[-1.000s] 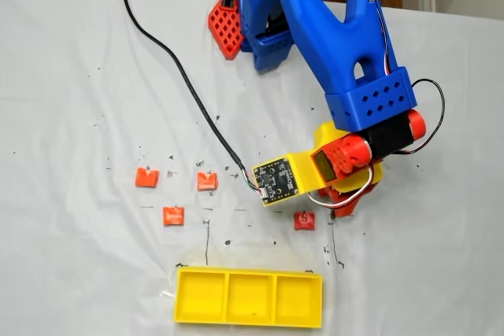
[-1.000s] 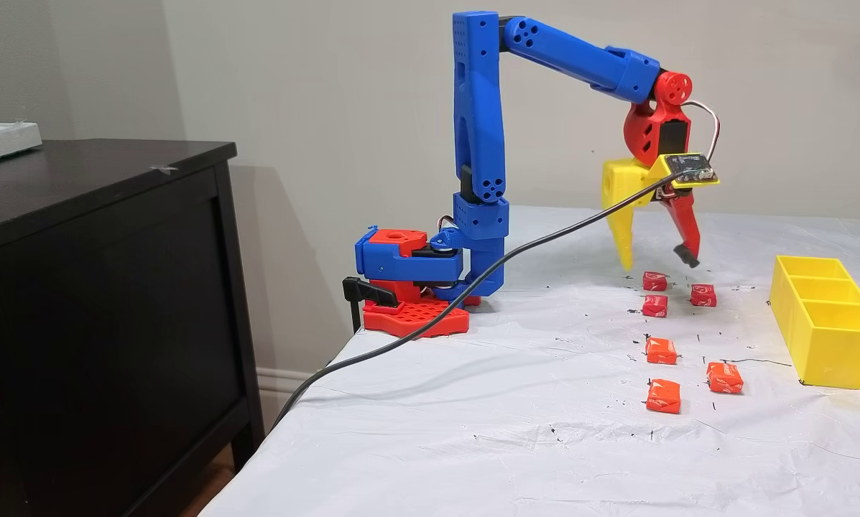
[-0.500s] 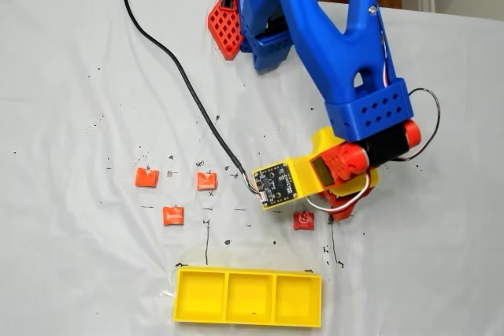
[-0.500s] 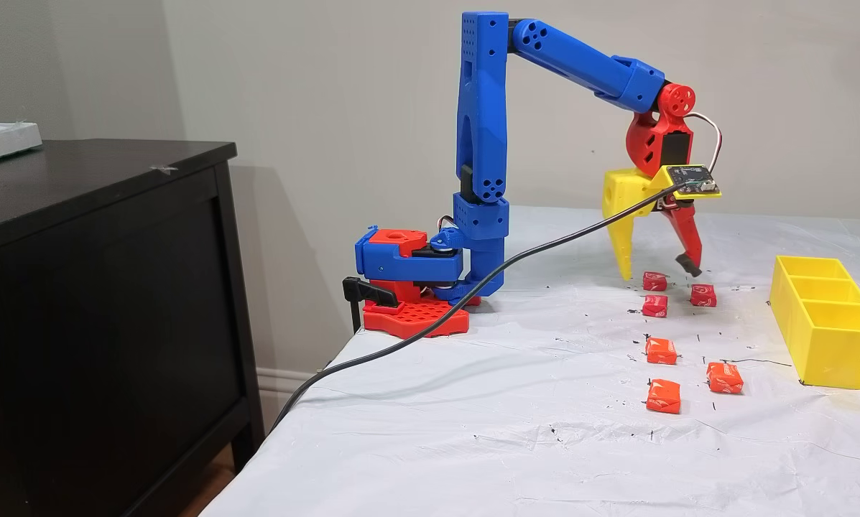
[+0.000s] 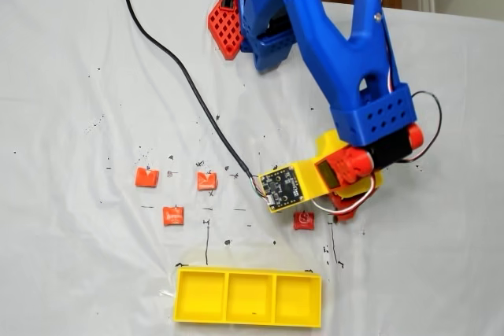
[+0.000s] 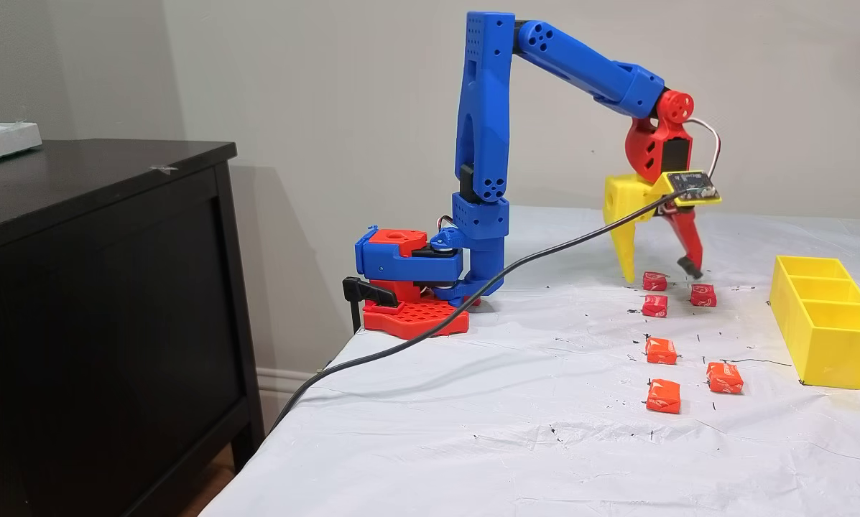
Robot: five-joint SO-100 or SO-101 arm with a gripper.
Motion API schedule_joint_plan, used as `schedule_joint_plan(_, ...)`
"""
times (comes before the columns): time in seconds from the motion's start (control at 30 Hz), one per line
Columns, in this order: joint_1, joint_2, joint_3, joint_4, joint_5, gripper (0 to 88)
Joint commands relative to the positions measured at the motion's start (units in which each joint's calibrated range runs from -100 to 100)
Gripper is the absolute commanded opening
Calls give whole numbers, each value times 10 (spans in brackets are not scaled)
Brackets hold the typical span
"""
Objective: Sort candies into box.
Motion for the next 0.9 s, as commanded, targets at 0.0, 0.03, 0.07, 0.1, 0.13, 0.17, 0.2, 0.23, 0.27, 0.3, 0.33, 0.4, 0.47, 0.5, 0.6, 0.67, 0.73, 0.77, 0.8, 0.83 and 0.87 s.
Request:
schedule_joint_plan(0.0, -1, 7, -29, -9, -1, 315)
schedule_joint_plan(0.03, -1, 9, -29, -10, -1, 314)
schedule_joint_plan(0.07, -1, 10, -29, -12, -1, 311)
schedule_joint_plan(0.1, -1, 10, -28, -15, -1, 307)
schedule_joint_plan(0.13, -1, 10, -27, -19, -1, 298)
schedule_joint_plan(0.17, -1, 10, -24, -23, 0, 285)
schedule_joint_plan(0.2, -1, 9, -19, -29, 2, 266)
schedule_joint_plan(0.23, -1, 9, -14, -37, 3, 258)
schedule_joint_plan(0.27, -1, 9, -10, -42, 4, 252)
schedule_joint_plan(0.3, -1, 9, -5, -48, 5, 246)
schedule_joint_plan(0.33, -1, 9, -1, -53, 5, 234)
schedule_joint_plan(0.4, -1, 9, 7, -60, 6, 194)
schedule_joint_plan(0.47, -1, 3, 18, -72, 8, 124)
schedule_joint_plan(0.5, -2, -2, 24, -78, 9, 95)
schedule_joint_plan(0.6, -3, -16, 41, -98, 9, 2)
schedule_joint_plan(0.67, -1, -24, 42, -98, 8, 2)
schedule_joint_plan(0.73, 1, -38, 42, -94, 8, 2)
schedule_joint_plan(0.77, 3, -49, 42, -90, 8, 2)
schedule_joint_plan(0.8, 5, -64, 42, -87, 10, 2)
schedule_joint_plan(0.83, 13, -101, 42, -82, 13, 2)
schedule_joint_plan(0.87, 18, -123, 41, -79, 15, 2)
